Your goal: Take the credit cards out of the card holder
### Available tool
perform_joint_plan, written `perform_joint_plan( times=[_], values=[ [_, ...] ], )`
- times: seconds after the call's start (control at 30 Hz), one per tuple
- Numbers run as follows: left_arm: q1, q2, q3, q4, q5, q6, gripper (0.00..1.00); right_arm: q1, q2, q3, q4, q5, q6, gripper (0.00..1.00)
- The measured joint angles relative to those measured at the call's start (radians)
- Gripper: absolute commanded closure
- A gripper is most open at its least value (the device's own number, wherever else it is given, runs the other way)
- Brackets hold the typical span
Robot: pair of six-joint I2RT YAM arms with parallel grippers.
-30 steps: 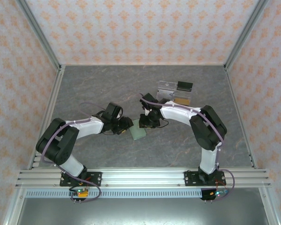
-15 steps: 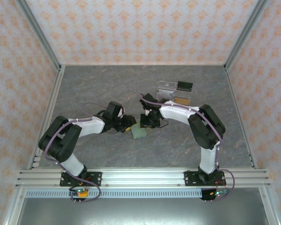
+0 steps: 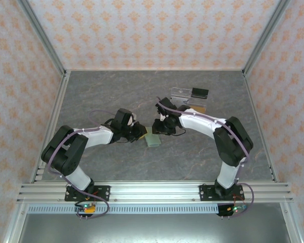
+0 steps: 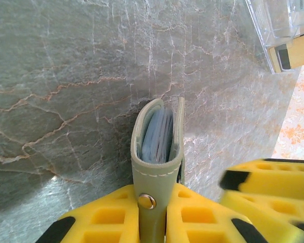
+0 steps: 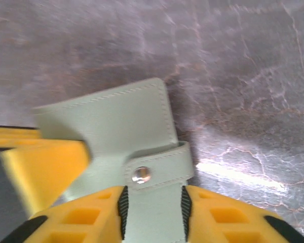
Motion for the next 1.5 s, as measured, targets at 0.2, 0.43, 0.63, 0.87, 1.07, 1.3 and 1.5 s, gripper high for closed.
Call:
perform_joint_plan(
  times=[0.2,0.43,0.63,0.87,1.07,1.3,1.5],
  values=[
    [0.0,-0.001,0.0,0.0,0.0,0.0,0.94,0.006,-0.008,0.014,0.008,-0.011,-0.012,0.58],
    [0.0,-0.002,0.0,0.0,0.0,0.0,0.96,0.04,0.049,0.043,-0.003,-0.002,-0.027,0.62],
    [0.0,-0.002,0.0,-0.002,0.0,0.0,0.98,0.047,0.084,0.066,-0.033,0.009,-0.034,0.63],
    [0.0,-0.002,0.0,-0.001,0.0,0.0,1.0,0.047,0.105,0.076,-0.045,0.032,-0.035,0.66],
    [0.0,-0.002,0.002,-0.003,0.0,0.0,1.0,0.052,0.122,0.092,-0.059,0.052,-0.039,0.73],
    [0.0,-0.002,0.016,-0.02,-0.001,0.001,1.0,0.065,0.125,0.114,-0.084,0.122,-0.034,0.86],
    [-0.005,-0.002,0.023,-0.035,-0.009,0.001,1.0,0.072,0.123,0.116,-0.09,0.185,-0.007,0.89]
  ],
)
